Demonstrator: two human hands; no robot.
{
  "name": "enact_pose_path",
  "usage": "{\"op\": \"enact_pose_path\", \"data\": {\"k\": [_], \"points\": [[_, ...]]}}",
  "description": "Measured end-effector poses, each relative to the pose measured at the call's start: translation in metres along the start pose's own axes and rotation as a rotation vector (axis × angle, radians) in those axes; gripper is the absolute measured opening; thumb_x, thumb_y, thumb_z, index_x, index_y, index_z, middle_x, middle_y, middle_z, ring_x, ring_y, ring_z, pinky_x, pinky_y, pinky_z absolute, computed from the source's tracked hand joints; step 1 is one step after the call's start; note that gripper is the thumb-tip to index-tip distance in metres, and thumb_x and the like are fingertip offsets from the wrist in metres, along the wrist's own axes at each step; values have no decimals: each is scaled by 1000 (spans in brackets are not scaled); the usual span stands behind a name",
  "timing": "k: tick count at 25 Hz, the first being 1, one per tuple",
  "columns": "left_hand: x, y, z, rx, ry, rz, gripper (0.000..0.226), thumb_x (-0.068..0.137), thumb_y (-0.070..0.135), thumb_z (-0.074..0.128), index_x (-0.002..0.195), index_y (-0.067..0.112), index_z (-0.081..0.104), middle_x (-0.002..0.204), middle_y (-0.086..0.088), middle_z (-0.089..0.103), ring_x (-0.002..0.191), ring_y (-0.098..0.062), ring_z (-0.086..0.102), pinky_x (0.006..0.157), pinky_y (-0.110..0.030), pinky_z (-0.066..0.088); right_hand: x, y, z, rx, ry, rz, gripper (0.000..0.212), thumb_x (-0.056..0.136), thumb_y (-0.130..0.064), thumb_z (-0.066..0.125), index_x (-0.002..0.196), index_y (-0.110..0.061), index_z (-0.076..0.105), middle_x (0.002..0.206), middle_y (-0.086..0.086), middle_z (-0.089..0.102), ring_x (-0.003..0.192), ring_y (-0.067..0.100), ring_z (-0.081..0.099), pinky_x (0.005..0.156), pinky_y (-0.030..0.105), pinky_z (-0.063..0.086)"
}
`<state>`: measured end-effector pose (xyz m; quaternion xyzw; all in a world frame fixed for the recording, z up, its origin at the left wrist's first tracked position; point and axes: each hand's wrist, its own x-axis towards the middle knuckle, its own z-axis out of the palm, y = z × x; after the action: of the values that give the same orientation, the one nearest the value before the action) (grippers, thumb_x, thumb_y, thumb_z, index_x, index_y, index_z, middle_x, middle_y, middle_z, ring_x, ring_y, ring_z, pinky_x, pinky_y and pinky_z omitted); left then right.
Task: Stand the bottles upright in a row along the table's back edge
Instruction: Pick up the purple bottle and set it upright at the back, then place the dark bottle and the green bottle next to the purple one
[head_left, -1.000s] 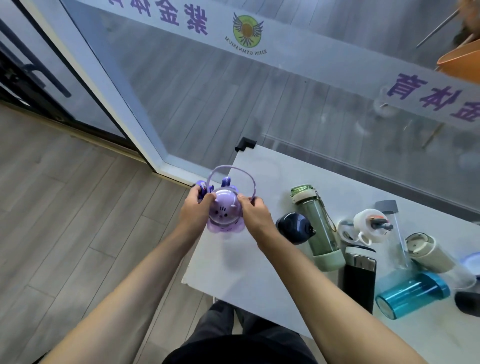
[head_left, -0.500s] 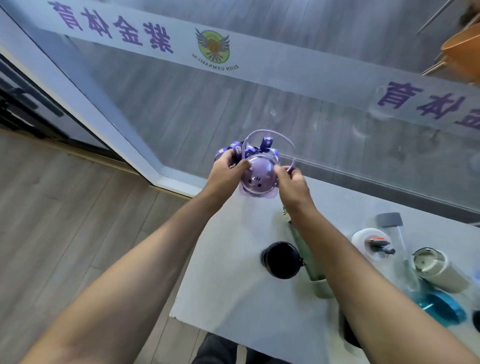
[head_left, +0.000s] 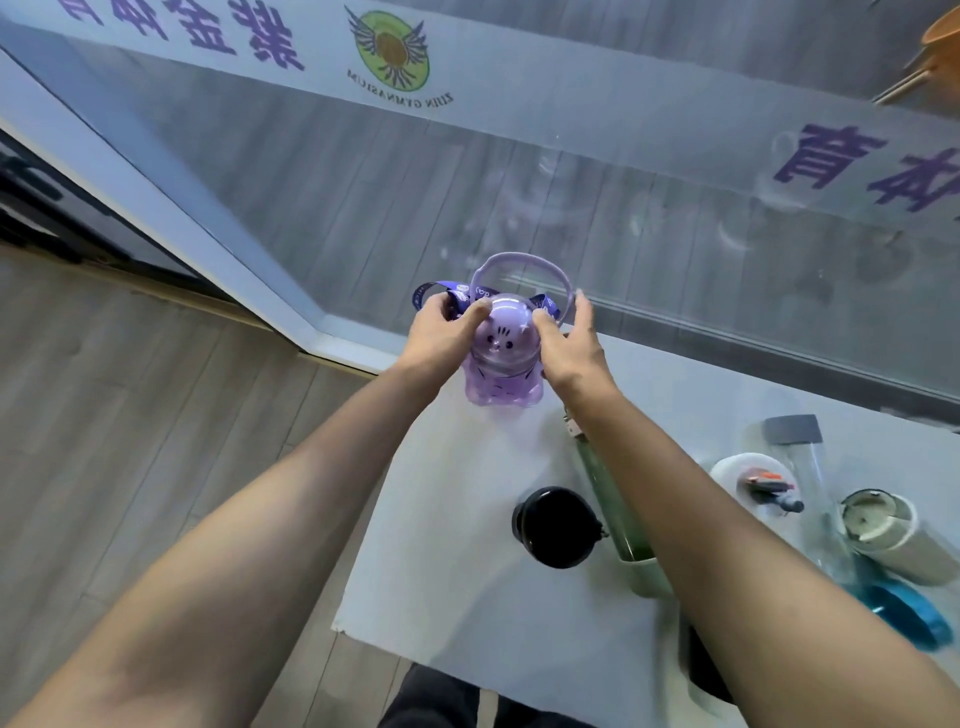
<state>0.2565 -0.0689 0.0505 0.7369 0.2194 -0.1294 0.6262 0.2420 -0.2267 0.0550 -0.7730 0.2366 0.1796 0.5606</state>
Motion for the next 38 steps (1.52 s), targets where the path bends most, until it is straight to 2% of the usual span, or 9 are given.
{"op": "enact_pose_path", "data": {"k": [4,9,13,16,23,28,30,35,38], "points": [[-8,-18,-1,-20,70,29,59,79,48,74,128,24,49,118,6,62,113,-18,63,97,-43,53,-13,14,-8,12,-80,-80,83,86,-55,70,154,-40,25,125,-5,59,111,12,59,81,16,43],[3,-7,4,-19,42,87,33,90,38,68,119,23,60,104,16,63,103,-17,66,97,-50,53,0,6,-8,69,-78,-122,67,88,-48,72,145,-35,42,115,-7,65,103,7,65,68,7,43],[21,4,4,35,42,112,28,92,38,65,116,24,61,100,17,64,94,-9,65,96,-48,54,14,-1,-1,79,-68,-138,72,89,-48,71,150,-28,38,123,-4,65,110,14,64,89,24,53],[26,3,0,31,30,110,27,90,40,67,112,26,62,105,9,66,106,-17,65,97,-49,53,19,-2,1,79,-81,-133,78,89,-47,71,154,-24,33,136,2,61,120,18,61,105,38,49],[29,3,-4,53,12,120,31,87,43,68,112,25,63,111,0,67,109,-21,65,98,-49,53,20,0,-1,76,-75,-118,77,90,-50,67,155,-28,32,128,6,66,118,22,63,104,43,50],[19,11,-2,150,14,109,41,87,52,62,118,24,62,112,1,70,105,-21,66,98,-49,52,16,-7,-12,-25,-37,-99,77,90,-57,64,154,-28,34,122,-6,60,116,15,58,93,25,41],[9,14,-2,216,17,113,49,89,51,60,127,20,57,119,-2,66,111,-23,63,101,-44,50,8,-11,-19,-79,16,-117,78,92,-54,62,156,-23,31,130,-1,57,119,16,54,92,22,35],[-55,1,-9,466,-8,330,39,95,35,60,130,18,56,125,-9,57,111,-21,56,102,-32,42,-46,2,-41,-185,90,-252,53,92,-43,65,140,-24,51,106,-1,68,99,14,63,86,26,45],[-107,-21,-16,548,-89,468,36,94,27,62,129,18,58,126,-6,55,113,-20,54,100,-28,39,-93,28,-50,-227,113,-292,43,92,-35,65,132,-22,58,107,1,68,98,16,64,91,32,50]]}}
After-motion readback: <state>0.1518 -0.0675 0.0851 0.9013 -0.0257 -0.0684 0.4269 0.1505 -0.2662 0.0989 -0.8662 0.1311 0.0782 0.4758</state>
